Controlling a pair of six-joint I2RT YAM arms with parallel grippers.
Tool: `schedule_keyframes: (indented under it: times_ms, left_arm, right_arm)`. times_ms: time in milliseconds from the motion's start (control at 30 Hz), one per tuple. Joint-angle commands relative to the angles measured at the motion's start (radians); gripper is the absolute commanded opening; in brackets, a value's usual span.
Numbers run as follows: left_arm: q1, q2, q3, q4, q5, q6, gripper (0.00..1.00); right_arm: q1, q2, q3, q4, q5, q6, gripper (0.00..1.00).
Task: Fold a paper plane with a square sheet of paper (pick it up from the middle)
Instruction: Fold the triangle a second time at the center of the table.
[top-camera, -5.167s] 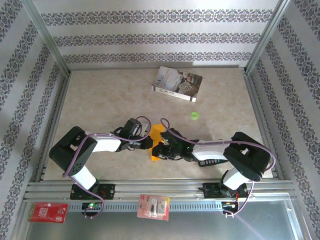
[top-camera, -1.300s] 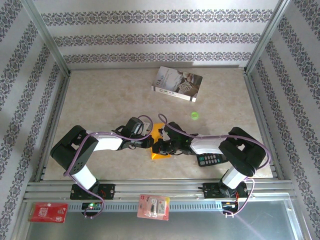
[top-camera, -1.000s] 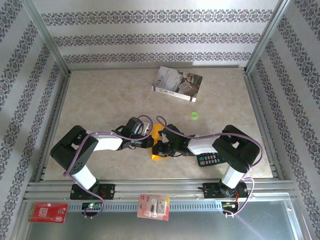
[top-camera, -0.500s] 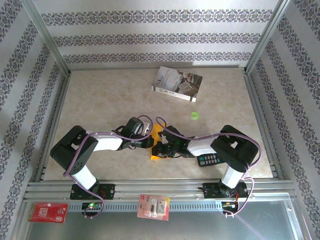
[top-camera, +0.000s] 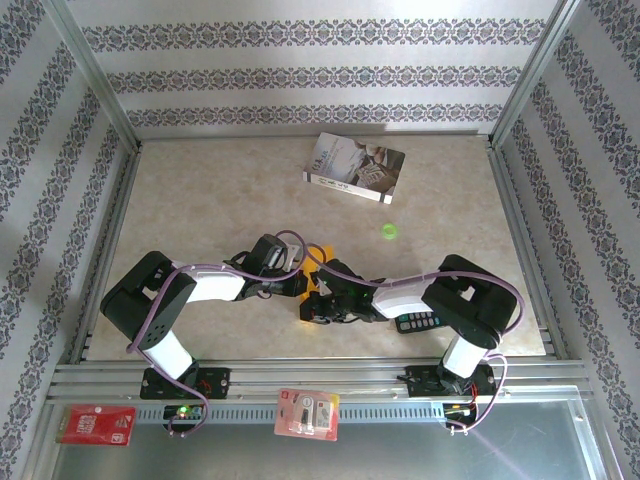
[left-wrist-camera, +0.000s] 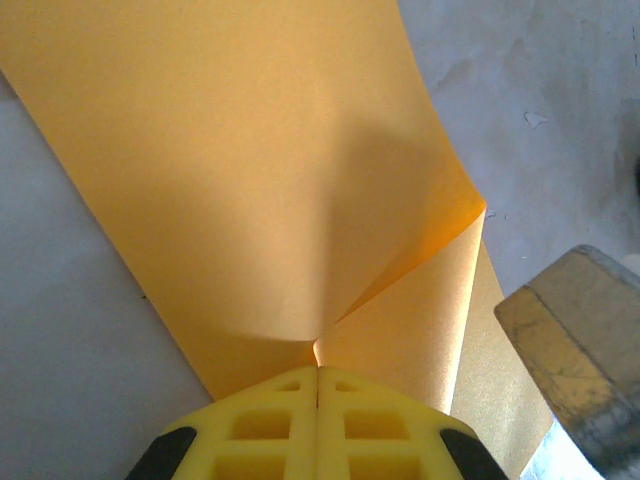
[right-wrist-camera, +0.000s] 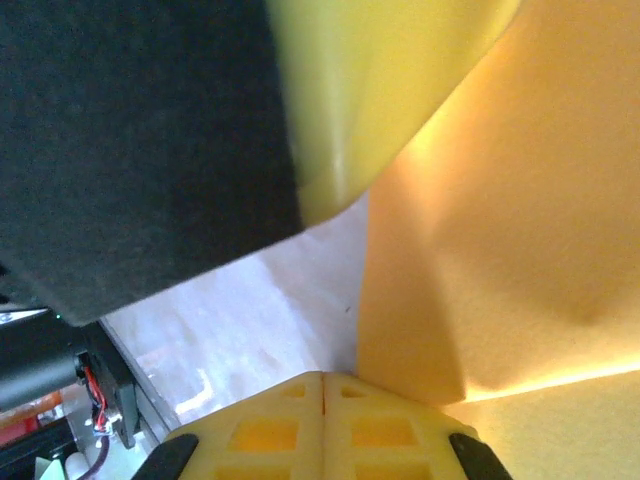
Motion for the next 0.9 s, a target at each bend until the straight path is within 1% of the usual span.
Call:
schedule_keyframes:
  times_ms: [0, 167, 367, 633, 867]
  left_arm:
    - [0.007, 0.05, -0.047, -0.155, -0.129, 0.017, 0.0]
    - [0.007, 0.05, -0.045, -0.154, -0.123, 0.017, 0.0]
    - [0.007, 0.05, -0.047, -0.153, -0.12, 0.015, 0.0]
    - [0.007, 0.048, -0.04, -0.159, -0.117, 0.015, 0.0]
    - [0.007, 0.032, -0.027, -0.17, -0.118, 0.017, 0.0]
  right_arm:
    - [-0.014, -0.04, -0.002, -0.026, -0.03, 0.012, 0.05]
    - [-0.108, -0.11, -0.01, -0.02, -0.048, -0.016, 0.06]
    - [-0.206, -0.04, 0.009, -0.016, -0.085, -0.062, 0.06]
    - [-0.243, 0.031, 0.029, -0.023, -0.098, -0.109, 0.05]
    - [-0.245, 0.058, 0.011, -0.039, -0.082, -0.119, 0.05]
